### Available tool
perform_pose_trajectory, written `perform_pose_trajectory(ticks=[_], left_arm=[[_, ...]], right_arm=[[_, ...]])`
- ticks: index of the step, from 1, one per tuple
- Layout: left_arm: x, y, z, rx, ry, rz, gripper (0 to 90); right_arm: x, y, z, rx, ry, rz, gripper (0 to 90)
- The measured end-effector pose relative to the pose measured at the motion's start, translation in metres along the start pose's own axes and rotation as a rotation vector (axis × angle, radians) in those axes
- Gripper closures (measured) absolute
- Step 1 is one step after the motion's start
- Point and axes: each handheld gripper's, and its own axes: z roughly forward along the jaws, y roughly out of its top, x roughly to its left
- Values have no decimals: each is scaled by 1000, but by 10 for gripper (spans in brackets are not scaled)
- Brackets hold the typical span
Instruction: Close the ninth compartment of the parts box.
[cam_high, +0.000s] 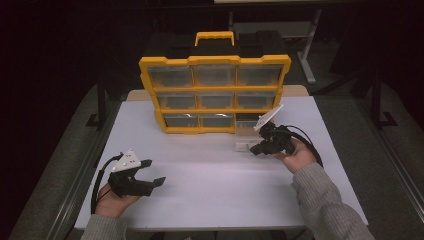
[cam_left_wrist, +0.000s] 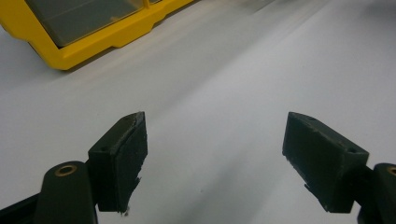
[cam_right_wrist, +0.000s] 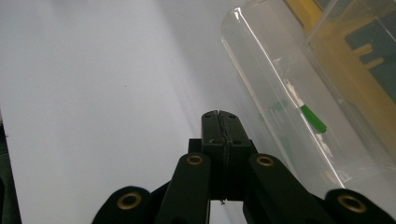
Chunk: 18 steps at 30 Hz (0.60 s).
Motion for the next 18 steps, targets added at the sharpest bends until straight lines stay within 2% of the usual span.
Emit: perform_pose_trajectory(ticks=[4,14,16,18], left_arm=[[-1,0,0,-14,-3,-17,218],[-1,0,-1,-14,-2,-18,220],[0,0,-2,-6,-1,-7,220],[-1,0,-1,-15,-1,-17,220]], right_arm=[[-1,1,2,3,-3,2,889],[-5,2,5,16,-18,6,889],[-6,3,5,13,-20,11,889],[-7,4,5,13,-23,11,889]])
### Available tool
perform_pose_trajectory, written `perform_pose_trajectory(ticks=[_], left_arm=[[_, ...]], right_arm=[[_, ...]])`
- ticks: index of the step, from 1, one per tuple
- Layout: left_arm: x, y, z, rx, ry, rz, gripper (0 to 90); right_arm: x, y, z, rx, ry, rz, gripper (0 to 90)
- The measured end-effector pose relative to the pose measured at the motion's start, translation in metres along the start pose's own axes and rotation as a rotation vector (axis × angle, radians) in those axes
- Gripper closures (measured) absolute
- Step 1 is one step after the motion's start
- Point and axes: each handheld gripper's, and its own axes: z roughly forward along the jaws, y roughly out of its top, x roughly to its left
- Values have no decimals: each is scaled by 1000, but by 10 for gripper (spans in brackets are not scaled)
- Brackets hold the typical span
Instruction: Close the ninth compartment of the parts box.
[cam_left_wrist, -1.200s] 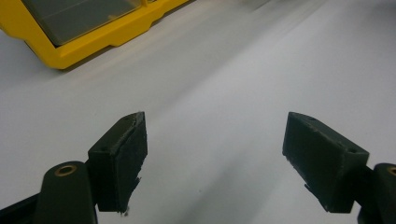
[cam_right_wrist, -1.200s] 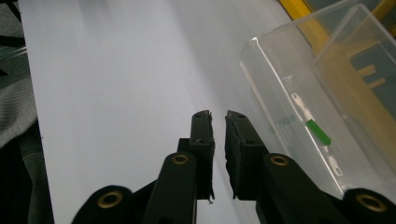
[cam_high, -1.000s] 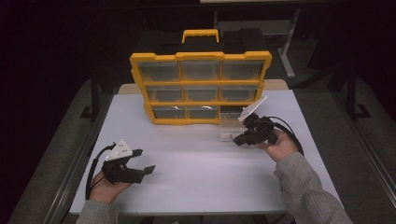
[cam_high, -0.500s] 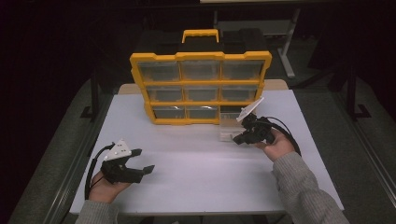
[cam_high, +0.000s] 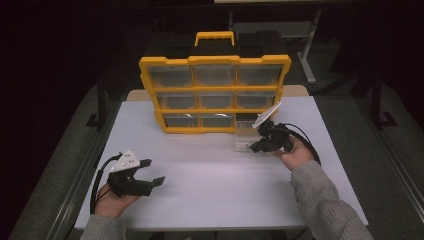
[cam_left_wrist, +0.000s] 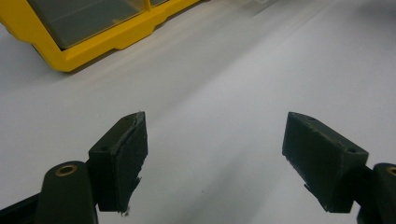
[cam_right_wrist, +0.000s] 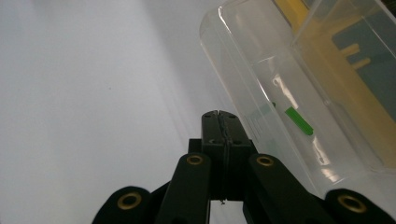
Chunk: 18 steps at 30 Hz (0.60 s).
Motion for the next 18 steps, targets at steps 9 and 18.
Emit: perform_pose_trajectory(ticks=[9,18], left_arm=[[-1,1,0,-2,0,0,220],[0,1,-1,-1,2,7,219]], right_arm=[[-4,2,1,3,-4,7,889],[-9,5,0,0,-19,15,889]])
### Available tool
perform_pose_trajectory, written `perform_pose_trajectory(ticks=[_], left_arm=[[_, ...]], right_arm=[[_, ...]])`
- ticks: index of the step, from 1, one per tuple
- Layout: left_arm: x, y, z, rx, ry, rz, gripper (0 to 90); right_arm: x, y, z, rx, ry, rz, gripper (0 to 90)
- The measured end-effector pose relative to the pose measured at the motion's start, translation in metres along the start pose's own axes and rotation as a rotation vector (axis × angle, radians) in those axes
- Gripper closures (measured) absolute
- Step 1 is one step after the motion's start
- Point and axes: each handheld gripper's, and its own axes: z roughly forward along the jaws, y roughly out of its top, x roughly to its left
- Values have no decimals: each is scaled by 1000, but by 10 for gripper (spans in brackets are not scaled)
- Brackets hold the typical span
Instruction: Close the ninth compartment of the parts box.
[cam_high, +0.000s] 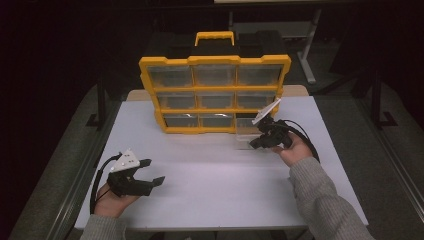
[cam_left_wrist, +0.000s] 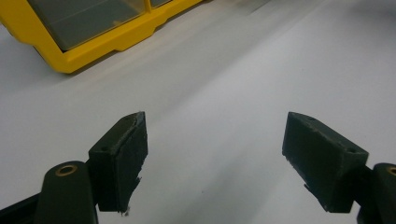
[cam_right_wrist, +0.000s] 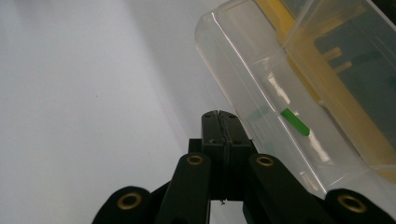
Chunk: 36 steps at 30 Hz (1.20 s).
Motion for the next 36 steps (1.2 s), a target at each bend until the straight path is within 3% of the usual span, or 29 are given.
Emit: perform_pose_trajectory(ticks=[17,28,36], left_arm=[[0,0,0,-4,-2,-4,220],[1,1,-2,1,0,7,220],[0,0,-1,-10,-2,-8,220]], right_arm=[[-10,4,4,7,-19,31,889],[-16,9,3,7,-34,27,889],[-20,11,3,7,-40,35,889]])
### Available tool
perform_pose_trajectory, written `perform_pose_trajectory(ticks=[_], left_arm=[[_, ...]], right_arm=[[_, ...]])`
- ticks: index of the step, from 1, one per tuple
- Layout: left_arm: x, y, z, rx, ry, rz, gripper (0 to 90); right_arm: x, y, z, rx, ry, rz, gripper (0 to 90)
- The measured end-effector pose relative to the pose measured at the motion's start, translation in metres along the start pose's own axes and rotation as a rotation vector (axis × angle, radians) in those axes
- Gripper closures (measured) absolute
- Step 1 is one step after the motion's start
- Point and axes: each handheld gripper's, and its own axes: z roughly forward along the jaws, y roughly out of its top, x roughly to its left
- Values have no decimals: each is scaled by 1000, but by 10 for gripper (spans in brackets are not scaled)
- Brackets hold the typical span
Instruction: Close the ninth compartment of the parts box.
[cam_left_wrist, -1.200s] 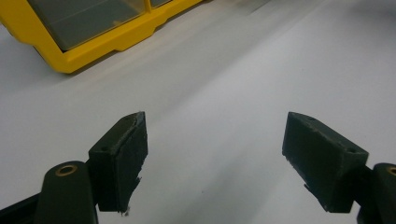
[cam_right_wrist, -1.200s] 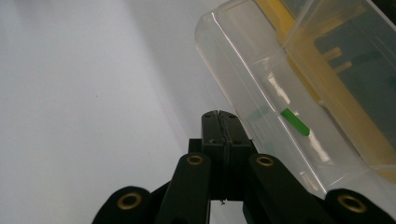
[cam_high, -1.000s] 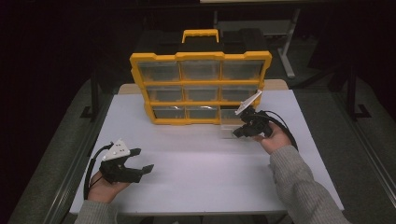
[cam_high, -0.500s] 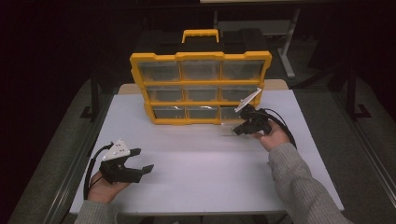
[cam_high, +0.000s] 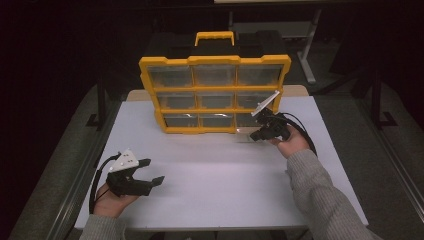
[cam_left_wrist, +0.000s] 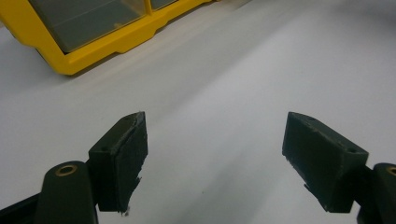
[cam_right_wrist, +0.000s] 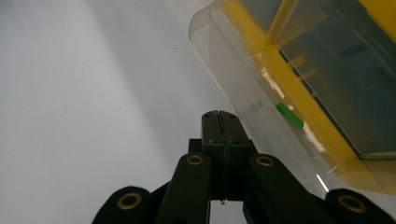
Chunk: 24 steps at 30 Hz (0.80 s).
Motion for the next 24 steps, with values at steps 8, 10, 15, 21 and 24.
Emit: perform_pose_trajectory(ticks=[8,10,15,21,24], left_arm=[[1,0,1,2,0,-5,220],[1,0,1,3,0,-1,220],[1,0,1,2,-1,-2,220],[2,-1,1,10,-2,2,220],[2,0,1,1,-3,-4,220]], right_arm=[[-5,2,3,4,4,6,889],[-6,3,4,5,3,4,889],[-8,5,4,6,3,5,889],[-11,9,4,13,1,8,889],[-12,11,5,12,3,10,889]])
